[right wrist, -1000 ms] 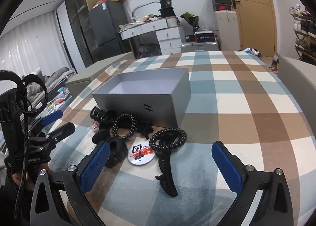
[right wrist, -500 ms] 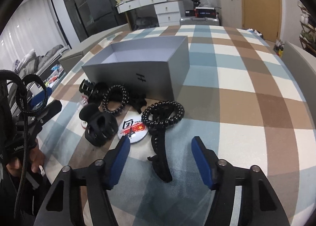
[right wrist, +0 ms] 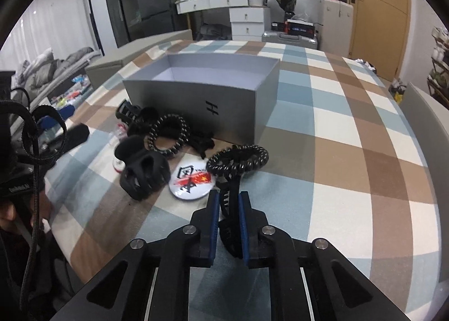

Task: Organize jewelry
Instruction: 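Grasp the black coiled spiral hair tie with the right gripper, then grasp the black claw hair clip with the left gripper while the right lifts the coil, then carry the claw clip and coil into the gray box and open both grippers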

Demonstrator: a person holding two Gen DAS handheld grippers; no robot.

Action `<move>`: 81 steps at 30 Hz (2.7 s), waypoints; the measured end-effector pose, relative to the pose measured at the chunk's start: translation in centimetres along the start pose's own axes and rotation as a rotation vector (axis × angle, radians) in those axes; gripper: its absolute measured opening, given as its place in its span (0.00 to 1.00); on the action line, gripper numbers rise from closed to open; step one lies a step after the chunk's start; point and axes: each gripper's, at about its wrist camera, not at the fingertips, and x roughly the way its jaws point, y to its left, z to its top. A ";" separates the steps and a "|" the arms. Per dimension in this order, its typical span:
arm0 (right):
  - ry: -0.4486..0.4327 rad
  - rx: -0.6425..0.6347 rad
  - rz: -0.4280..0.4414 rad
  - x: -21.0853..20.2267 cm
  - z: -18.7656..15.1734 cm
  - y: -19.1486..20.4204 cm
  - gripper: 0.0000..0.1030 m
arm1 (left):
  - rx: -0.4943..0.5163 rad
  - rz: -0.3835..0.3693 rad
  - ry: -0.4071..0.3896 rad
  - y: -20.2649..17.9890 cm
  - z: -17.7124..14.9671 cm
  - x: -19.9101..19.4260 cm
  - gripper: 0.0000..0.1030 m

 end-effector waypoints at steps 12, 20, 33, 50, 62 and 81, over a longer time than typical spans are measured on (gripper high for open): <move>-0.090 0.011 0.152 -1.7 0.2 0.8 0.12 | 0.010 -0.002 -0.008 -0.2 0.0 -0.3 0.99; -0.064 0.002 0.205 -1.6 0.0 1.4 0.12 | -0.003 -0.178 0.070 -1.8 0.4 0.0 0.99; 0.019 0.039 0.147 -1.0 -0.7 0.1 0.35 | 0.123 -0.244 0.190 -5.7 0.3 1.8 0.83; 0.063 0.390 0.396 1.2 0.1 -4.8 0.40 | 0.148 -0.269 0.246 -6.3 -0.6 1.6 0.38; -0.096 0.282 0.294 -1.4 1.3 -3.4 0.08 | 0.118 -0.250 0.220 -5.8 -0.2 2.0 0.38; -0.169 0.163 0.311 -1.8 2.6 -0.4 0.08 | 0.062 -0.223 0.164 -4.1 0.5 1.4 0.38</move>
